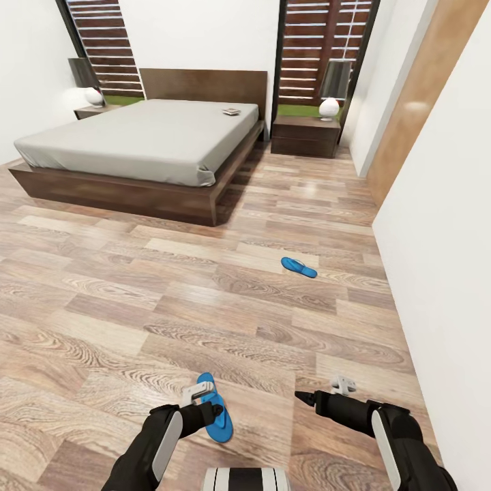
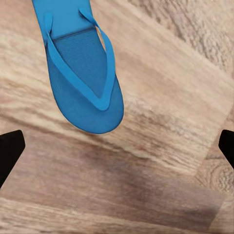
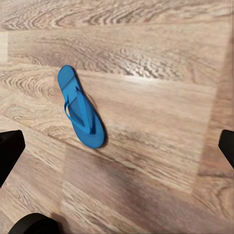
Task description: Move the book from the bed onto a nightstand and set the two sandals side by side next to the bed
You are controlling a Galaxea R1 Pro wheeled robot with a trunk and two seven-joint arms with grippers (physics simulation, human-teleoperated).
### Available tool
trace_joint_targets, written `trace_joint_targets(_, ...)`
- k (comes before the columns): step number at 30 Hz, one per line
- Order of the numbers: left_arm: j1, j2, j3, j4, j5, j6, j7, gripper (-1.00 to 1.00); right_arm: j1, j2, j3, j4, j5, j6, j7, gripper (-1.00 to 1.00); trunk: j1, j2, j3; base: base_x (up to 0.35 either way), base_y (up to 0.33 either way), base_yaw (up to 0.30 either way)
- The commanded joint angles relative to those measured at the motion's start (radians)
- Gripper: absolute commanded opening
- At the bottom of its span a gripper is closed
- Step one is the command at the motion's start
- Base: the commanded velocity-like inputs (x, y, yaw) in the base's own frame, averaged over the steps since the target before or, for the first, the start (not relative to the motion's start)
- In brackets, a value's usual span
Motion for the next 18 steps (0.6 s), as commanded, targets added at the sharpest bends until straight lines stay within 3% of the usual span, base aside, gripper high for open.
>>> trace_joint_targets(1,0.0,-0.001,0.004,-0.001,0.006,0.006,0.0,1.0,-0.001,0.001,-0.004,-0.001,0.002,0.007,0.003,1.0,0.0,0.0,-0.001,0.0,0.0,0.0)
trace_joint_targets(18,0.0,0.001,0.008,-0.001,0.005,0.0,-0.005,1.0,-0.001,-0.002,-0.003,-0.002,0.006,0.007,0.002,1.0,0.0,0.0,-0.001,0.0,-0.003,0.0)
